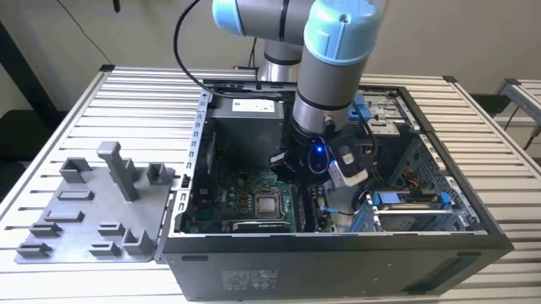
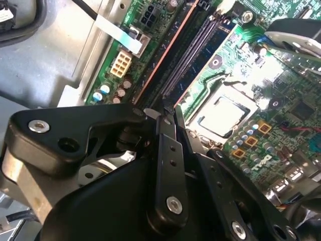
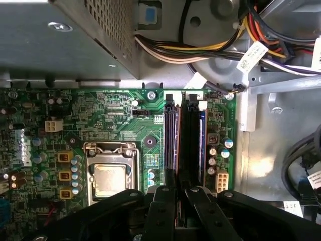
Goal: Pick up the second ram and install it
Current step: 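Insert the second ram into the second slot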
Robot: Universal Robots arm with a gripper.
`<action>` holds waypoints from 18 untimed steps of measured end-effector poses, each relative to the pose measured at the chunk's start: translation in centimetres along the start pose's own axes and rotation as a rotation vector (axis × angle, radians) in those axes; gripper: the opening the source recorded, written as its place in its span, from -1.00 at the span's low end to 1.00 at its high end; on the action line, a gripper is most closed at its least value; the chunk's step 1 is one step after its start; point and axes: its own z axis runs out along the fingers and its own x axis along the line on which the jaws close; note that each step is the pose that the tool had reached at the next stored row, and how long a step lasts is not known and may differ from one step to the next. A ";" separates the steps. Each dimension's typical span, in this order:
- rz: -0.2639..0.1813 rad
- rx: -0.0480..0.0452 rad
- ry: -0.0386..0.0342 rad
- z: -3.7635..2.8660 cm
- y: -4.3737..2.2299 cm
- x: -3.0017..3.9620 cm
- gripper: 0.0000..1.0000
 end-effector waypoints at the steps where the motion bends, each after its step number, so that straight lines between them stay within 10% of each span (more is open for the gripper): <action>1: -0.006 -0.0001 -0.0010 0.00 0.00 0.00 -0.73; 18: -0.046 -0.0010 -0.0069 0.44 0.00 0.16 -0.73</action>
